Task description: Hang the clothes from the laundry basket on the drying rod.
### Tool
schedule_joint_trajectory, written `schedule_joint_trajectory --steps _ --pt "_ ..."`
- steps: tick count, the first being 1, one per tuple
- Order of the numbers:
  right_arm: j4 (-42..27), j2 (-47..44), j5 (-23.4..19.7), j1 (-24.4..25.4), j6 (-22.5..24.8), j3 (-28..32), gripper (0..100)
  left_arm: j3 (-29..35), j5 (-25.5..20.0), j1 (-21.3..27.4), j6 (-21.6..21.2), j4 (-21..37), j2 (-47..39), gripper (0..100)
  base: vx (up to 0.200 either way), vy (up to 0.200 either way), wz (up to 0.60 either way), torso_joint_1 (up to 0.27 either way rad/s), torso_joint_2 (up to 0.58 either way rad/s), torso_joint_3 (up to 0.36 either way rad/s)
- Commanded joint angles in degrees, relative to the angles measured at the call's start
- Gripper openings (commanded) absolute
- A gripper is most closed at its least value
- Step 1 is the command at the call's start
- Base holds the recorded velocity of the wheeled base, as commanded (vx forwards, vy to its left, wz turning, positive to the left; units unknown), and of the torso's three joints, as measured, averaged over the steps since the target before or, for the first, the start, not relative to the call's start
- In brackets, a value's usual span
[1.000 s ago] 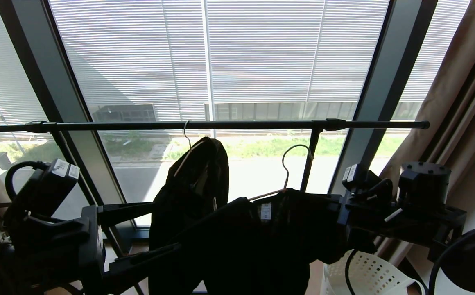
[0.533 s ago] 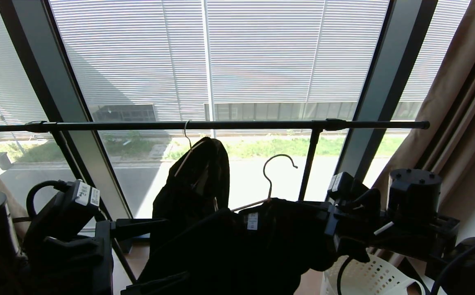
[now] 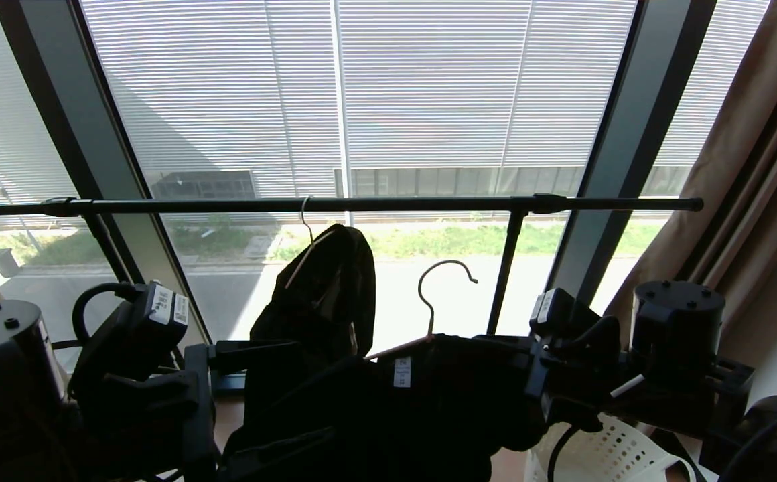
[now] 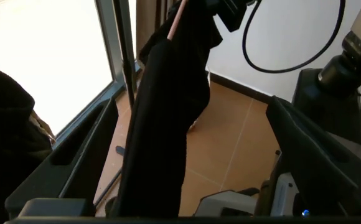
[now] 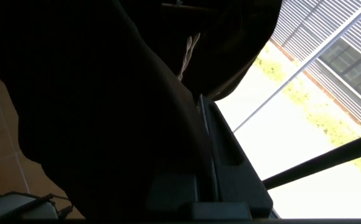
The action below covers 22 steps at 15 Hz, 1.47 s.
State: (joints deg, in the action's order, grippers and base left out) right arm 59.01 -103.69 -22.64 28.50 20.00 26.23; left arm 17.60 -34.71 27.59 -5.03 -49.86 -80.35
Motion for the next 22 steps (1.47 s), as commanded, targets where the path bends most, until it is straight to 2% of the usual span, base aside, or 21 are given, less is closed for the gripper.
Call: schedule_joint_trajectory --steps 1,7,11,21,22 --pt "0.0 1.3 0.0 0.2 -0.1 -0.1 0 -0.6 0.0 0.2 -0.1 -2.2 -4.6 100 0.000 0.000 0.00 0.000 0.00 0.000" --pt "0.0 2.0 0.0 1.0 0.0 -0.6 0 -0.4 0.1 0.2 0.1 -5.2 -8.3 100 0.000 0.000 0.00 0.000 0.00 0.000" --pt "0.0 2.3 0.0 2.0 -0.1 -0.9 0 -0.7 0.3 1.2 0.6 -10.0 -11.4 100 0.000 0.000 0.00 0.000 0.00 0.000" --pt "0.2 2.5 0.0 3.1 -0.1 -1.3 0 -1.0 0.3 1.5 0.6 -10.6 -11.6 100 0.000 0.000 0.00 0.000 0.00 0.000" --pt "0.2 2.5 0.0 3.1 -0.1 -1.3 0 -1.2 0.3 1.5 0.6 -11.0 -11.7 0 0.000 0.000 0.00 0.000 0.00 0.000"
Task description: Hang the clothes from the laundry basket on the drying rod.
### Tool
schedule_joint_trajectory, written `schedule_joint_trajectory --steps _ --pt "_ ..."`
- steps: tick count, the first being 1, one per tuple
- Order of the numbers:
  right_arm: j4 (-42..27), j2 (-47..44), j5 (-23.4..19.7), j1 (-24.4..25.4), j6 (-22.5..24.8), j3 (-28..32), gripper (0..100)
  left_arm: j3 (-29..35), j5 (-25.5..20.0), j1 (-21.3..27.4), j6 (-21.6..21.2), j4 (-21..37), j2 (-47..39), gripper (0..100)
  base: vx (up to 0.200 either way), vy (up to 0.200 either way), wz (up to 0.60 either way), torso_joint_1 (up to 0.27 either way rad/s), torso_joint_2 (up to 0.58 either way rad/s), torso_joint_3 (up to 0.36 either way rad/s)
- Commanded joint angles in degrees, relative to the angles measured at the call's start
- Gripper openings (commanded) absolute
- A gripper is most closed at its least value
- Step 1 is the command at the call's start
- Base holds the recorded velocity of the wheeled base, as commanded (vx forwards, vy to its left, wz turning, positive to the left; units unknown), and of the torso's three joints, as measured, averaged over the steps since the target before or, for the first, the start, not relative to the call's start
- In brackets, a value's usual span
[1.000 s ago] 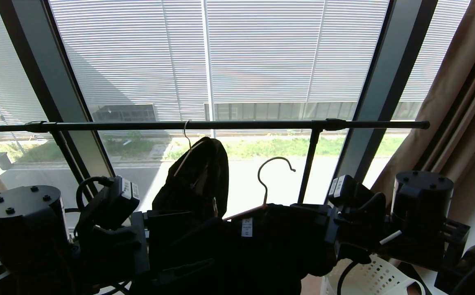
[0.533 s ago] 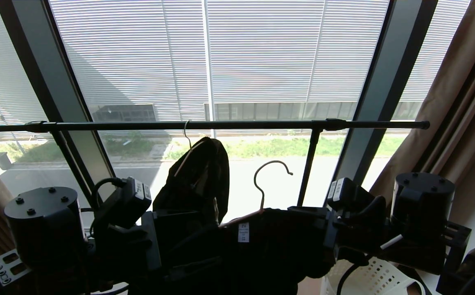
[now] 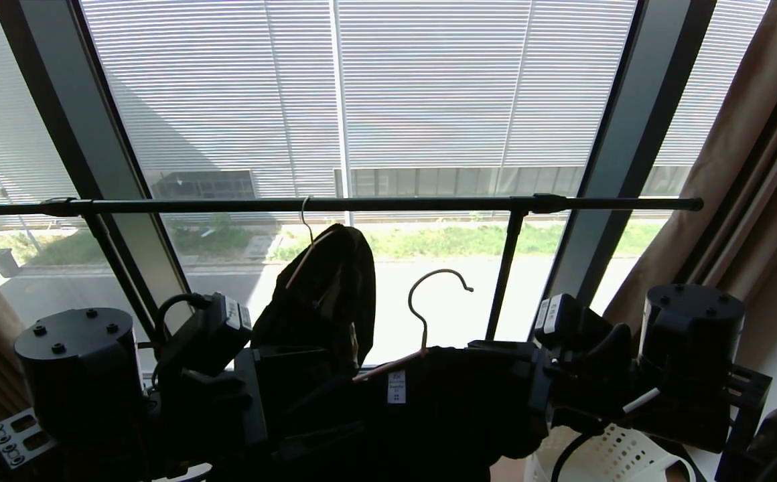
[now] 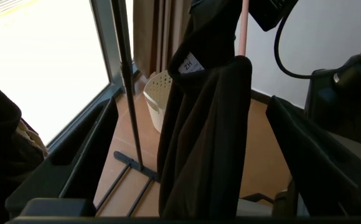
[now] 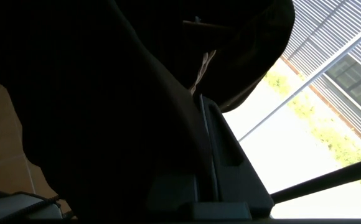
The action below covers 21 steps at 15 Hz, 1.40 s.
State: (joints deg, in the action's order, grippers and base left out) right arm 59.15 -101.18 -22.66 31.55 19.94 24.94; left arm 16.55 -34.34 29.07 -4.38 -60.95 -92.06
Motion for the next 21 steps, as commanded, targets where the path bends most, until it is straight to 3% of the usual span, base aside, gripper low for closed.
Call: schedule_joint_trajectory --steps 1,13,16,17,21 --pt "0.1 0.1 0.0 0.0 0.0 0.0 0 -0.3 0.0 0.0 0.0 -0.2 0.0 0 0.000 0.000 0.00 0.000 0.00 0.000" --pt "0.0 0.2 0.3 -0.3 -0.4 0.1 0 -1.4 0.0 -0.4 -0.5 -2.3 -0.2 0 0.000 0.000 0.00 0.000 0.00 0.000" --pt "0.4 0.4 1.7 -0.3 -2.8 0.2 0 -1.7 0.0 -0.9 -0.5 -2.3 -0.1 0 0.000 0.000 0.00 0.000 0.00 0.000" --pt "0.4 0.4 1.7 -0.2 -2.8 0.1 100 -2.1 0.0 -0.9 -0.5 -2.4 0.0 0 0.000 0.000 0.00 0.000 0.00 0.000" --pt "0.4 0.4 1.8 -0.3 -2.8 0.0 100 -2.7 0.0 -2.0 -0.1 -4.4 0.6 0 0.000 0.000 0.00 0.000 0.00 0.000"
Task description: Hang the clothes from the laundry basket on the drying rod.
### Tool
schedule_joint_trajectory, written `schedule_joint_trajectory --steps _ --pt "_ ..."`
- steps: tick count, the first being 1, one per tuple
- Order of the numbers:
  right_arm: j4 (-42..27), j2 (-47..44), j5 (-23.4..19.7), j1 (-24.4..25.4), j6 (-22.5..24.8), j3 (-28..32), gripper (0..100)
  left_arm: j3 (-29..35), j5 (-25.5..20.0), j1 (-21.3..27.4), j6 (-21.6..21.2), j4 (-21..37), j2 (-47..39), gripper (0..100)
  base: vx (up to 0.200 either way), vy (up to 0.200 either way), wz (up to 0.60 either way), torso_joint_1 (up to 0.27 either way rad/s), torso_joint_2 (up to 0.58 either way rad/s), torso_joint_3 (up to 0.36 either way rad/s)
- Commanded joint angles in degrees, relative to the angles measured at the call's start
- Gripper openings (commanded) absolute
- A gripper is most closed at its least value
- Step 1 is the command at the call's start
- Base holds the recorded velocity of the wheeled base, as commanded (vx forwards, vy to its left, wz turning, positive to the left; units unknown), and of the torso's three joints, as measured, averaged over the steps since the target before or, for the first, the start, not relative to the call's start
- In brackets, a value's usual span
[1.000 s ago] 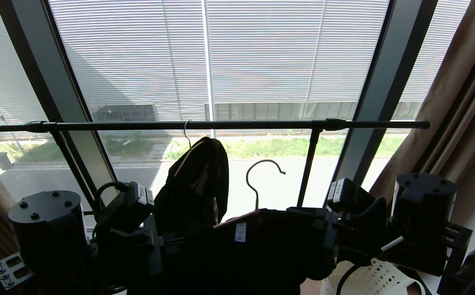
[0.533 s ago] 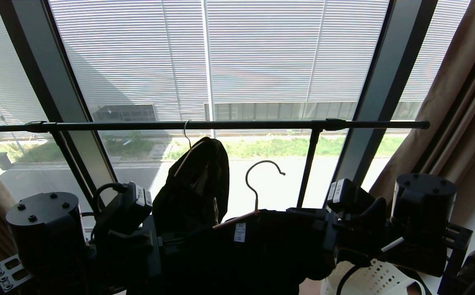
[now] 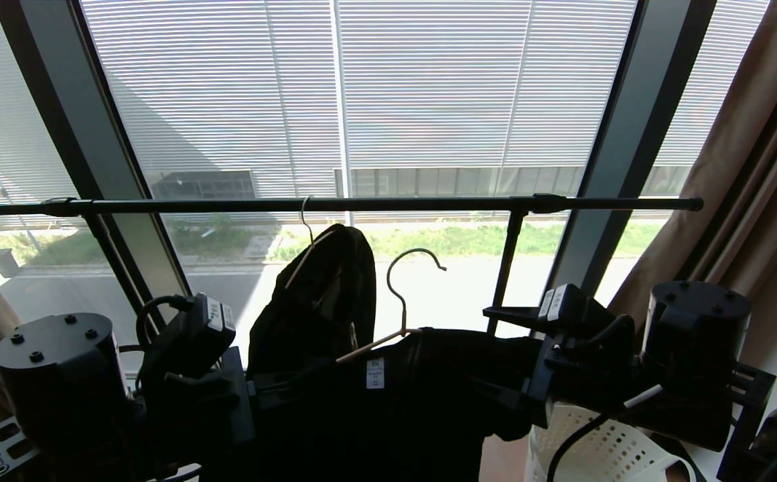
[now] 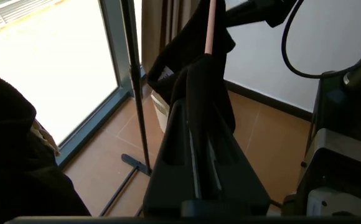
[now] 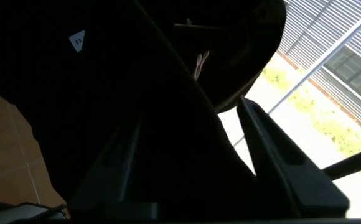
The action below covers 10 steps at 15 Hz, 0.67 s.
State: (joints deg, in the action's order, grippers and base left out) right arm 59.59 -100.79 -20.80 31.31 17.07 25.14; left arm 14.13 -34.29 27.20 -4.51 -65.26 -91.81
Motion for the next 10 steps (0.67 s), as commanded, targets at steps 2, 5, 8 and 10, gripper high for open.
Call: schedule_joint_trajectory --steps 2,5,8,10 --pt "0.0 -0.5 0.0 -0.3 0.1 0.1 100 -0.7 -0.1 -0.7 0.0 -1.5 0.2 0 0.000 0.000 0.00 0.000 0.00 0.000" --pt "0.0 -1.0 -0.1 -2.7 0.1 0.9 100 -1.0 -0.1 -0.8 0.0 -1.7 0.3 0 0.000 0.000 0.00 0.000 0.00 0.000" --pt "0.0 -2.7 -0.5 -5.2 0.0 1.8 100 -1.0 -0.1 -1.1 0.0 -1.8 0.5 0 0.000 0.000 0.00 0.000 0.00 0.000" --pt "0.0 -3.1 -2.4 -7.1 0.2 1.4 100 -1.2 -0.1 -2.5 0.0 -1.8 1.0 0 0.000 0.000 0.00 0.000 0.00 0.000"
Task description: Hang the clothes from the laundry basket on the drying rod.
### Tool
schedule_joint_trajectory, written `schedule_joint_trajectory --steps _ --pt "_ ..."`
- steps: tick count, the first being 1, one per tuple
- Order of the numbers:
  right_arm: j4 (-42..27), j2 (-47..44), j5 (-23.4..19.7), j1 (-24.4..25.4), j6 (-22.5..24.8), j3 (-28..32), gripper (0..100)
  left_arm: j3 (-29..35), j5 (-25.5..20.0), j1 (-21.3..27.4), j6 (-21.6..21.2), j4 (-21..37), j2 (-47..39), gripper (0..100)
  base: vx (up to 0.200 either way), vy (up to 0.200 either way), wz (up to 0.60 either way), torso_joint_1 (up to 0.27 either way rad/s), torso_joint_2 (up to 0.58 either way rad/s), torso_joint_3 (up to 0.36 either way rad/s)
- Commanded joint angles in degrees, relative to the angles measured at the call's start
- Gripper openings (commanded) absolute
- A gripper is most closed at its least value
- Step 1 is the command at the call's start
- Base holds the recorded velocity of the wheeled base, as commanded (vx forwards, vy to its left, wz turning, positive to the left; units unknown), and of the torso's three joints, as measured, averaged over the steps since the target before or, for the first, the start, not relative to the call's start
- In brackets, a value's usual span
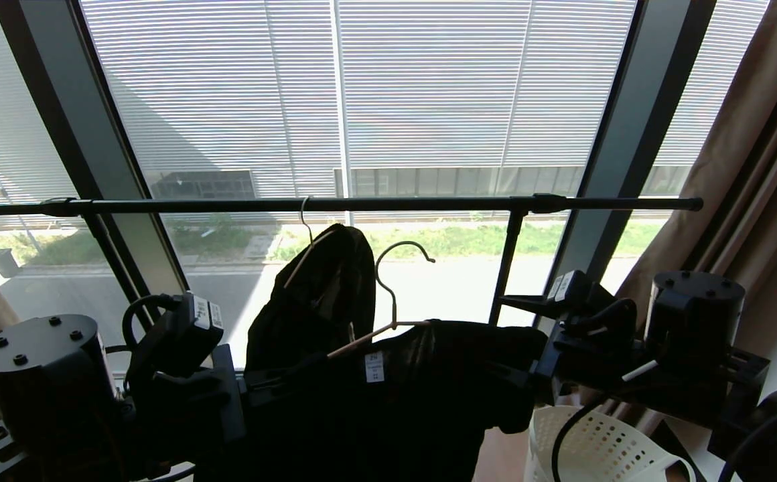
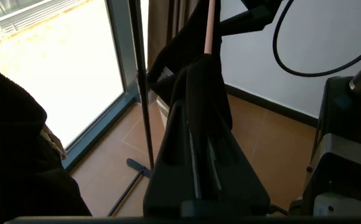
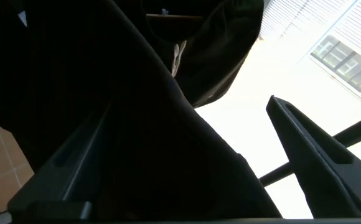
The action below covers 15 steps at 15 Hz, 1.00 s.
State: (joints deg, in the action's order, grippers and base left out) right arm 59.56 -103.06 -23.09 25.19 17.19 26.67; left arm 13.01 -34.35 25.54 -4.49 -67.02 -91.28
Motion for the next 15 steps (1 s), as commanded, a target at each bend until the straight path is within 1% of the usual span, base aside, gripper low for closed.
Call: schedule_joint_trajectory --steps 1,2,4,6,10,13,15 --pt "-0.1 -1.1 -2.0 -2.2 0.4 -0.2 100 -0.3 0.0 -1.8 0.0 0.0 1.1 0 0.000 0.000 0.00 0.000 0.00 0.000" --pt "0.0 -2.0 -2.8 -3.4 1.2 0.0 100 -0.2 0.0 -2.0 0.0 0.0 1.2 0 0.000 0.000 0.00 0.000 0.00 0.000" --pt "-0.1 -2.1 -4.2 -4.4 1.4 0.3 100 -0.3 0.0 -2.0 0.0 0.0 1.2 0 0.000 0.000 0.00 0.000 0.00 0.000" --pt "0.0 -2.4 -4.2 -4.5 1.4 0.4 100 -0.2 0.0 -2.2 0.0 0.0 1.2 0 0.000 0.000 0.00 0.000 0.00 0.000" --pt "0.0 -4.2 -4.2 -6.9 1.5 1.5 100 -0.2 0.0 -2.5 0.0 -0.2 1.6 0 0.000 0.000 0.00 0.000 0.00 0.000" --pt "0.0 -5.6 -4.6 -9.0 2.7 2.1 100 -0.4 0.0 -2.6 0.0 -0.4 1.6 0 0.000 0.000 0.00 0.000 0.00 0.000" --pt "0.0 -6.7 -4.9 -9.5 4.1 2.2 100 -0.3 0.0 -2.7 0.0 -0.4 1.7 0 0.000 0.000 0.00 0.000 0.00 0.000"
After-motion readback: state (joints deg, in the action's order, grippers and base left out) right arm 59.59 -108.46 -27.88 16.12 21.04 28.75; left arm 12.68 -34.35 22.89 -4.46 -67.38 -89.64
